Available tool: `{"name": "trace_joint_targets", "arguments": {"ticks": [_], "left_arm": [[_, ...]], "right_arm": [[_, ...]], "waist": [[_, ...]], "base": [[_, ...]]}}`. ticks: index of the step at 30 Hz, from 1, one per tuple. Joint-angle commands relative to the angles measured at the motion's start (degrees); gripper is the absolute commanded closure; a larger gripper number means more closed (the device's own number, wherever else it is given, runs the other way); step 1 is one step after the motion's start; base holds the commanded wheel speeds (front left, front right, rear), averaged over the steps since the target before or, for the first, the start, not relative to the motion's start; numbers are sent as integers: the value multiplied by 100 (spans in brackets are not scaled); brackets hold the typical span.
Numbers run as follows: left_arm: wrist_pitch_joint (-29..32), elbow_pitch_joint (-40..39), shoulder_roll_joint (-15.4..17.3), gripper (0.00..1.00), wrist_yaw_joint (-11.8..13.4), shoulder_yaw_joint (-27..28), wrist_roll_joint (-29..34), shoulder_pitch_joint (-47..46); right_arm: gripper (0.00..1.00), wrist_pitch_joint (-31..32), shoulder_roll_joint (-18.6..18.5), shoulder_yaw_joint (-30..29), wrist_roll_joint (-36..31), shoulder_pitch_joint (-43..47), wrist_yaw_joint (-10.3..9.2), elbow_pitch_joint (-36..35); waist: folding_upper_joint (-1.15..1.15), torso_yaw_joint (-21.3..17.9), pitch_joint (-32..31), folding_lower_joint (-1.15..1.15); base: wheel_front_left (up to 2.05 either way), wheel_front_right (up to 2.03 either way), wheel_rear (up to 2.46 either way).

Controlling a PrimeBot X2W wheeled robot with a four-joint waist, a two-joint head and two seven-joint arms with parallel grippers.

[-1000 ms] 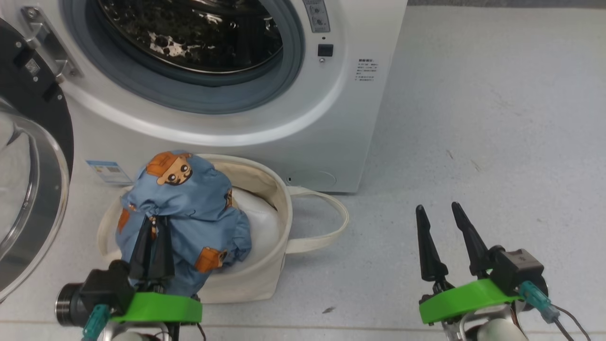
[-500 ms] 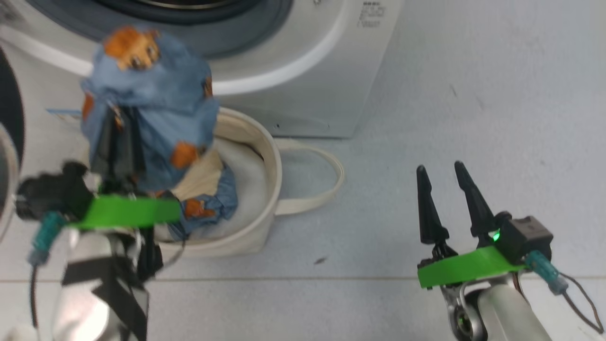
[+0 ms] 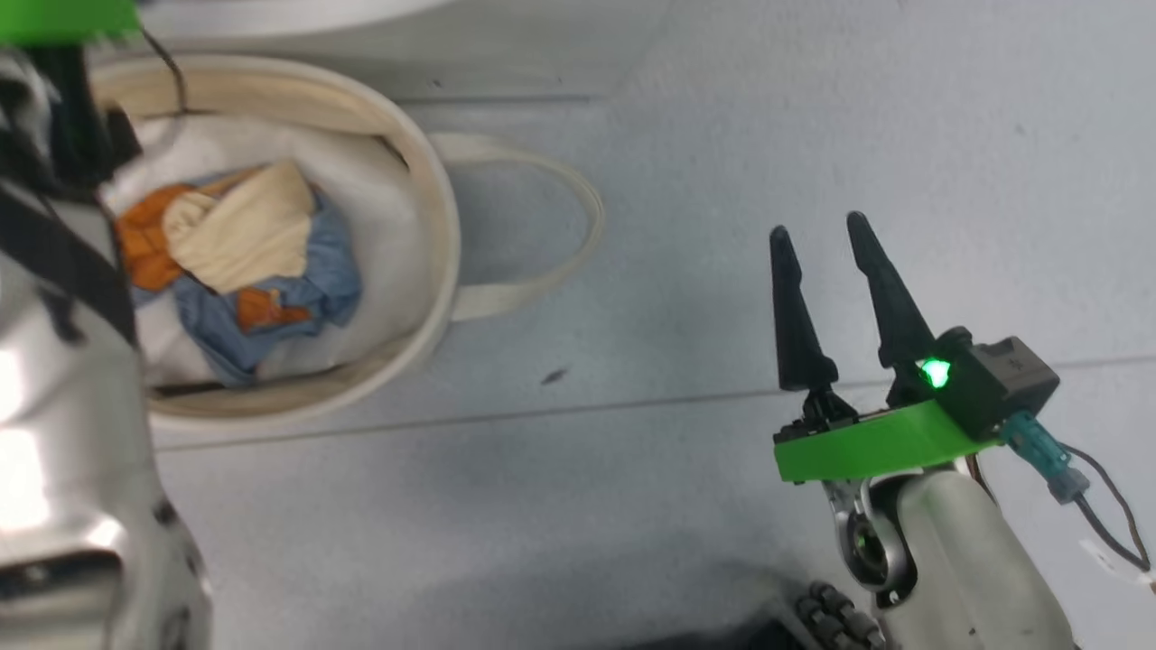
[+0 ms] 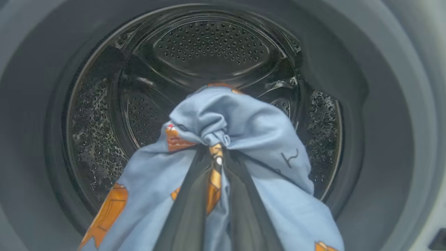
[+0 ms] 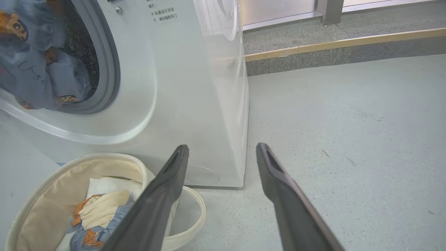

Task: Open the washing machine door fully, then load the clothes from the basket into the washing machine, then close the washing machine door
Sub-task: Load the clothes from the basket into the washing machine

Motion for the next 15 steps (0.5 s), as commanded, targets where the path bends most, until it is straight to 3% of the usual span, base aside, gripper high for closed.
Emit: {"name": "trace_joint_targets", "arguments": {"ticks": [1, 8, 15], "left_arm": [[-25, -1, 328, 100, -16, 158, 61, -425], [-25, 689, 553, 100, 100, 80, 292, -2077], [-25, 921, 659, 100, 308, 59, 425, -2962]], "right_arm": [[0, -44, -18, 164, 38, -12, 0, -212], [0, -44, -18, 181, 180, -152, 0, -317], [0, -44, -18, 181, 283, -250, 0, -380]], "waist": [[0, -302, 561, -2], [0, -496, 1253, -2], [0, -587, 1586, -2]], "base": [[0, 0, 0], [0, 0, 0], [0, 0, 0]]}}
